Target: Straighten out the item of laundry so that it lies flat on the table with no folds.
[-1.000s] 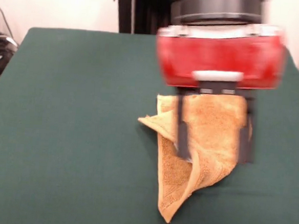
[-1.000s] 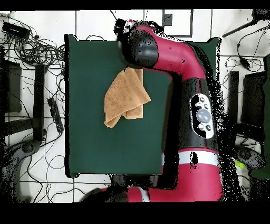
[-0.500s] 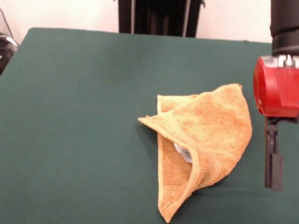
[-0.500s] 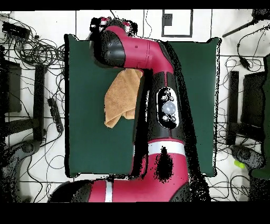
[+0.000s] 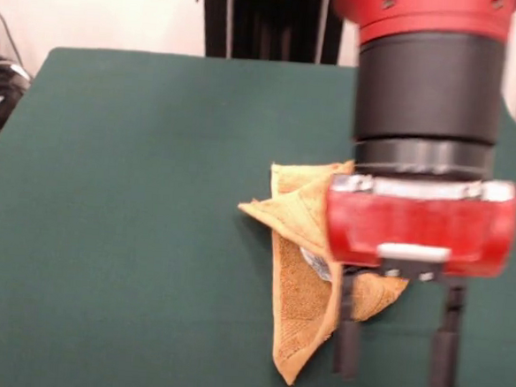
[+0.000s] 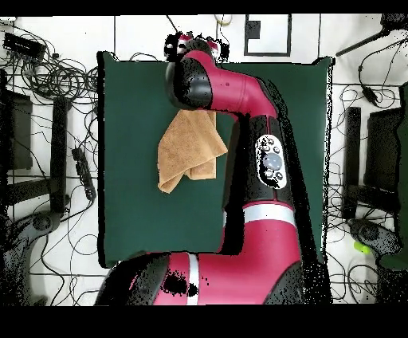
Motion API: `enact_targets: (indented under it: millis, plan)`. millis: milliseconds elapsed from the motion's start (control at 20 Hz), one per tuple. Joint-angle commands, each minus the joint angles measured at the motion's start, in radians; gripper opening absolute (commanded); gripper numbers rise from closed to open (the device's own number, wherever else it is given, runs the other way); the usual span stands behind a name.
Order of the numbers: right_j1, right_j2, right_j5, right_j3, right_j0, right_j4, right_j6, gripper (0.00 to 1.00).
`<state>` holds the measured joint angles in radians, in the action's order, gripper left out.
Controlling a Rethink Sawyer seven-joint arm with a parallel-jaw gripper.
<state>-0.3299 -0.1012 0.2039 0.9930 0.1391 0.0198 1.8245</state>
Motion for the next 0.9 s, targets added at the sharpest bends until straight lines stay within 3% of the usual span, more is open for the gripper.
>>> enact_targets:
  millis: [50,500,900]
  plan:
    - [0.000,-0.078,0.032,0.163,0.026,-0.026,0.087,1.00]
    - [-0.024,-0.064,0.008,0.217,0.009,-0.031,0.134,1.00]
    - [-0.041,-0.050,-0.122,0.321,-0.015,-0.049,0.191,1.00]
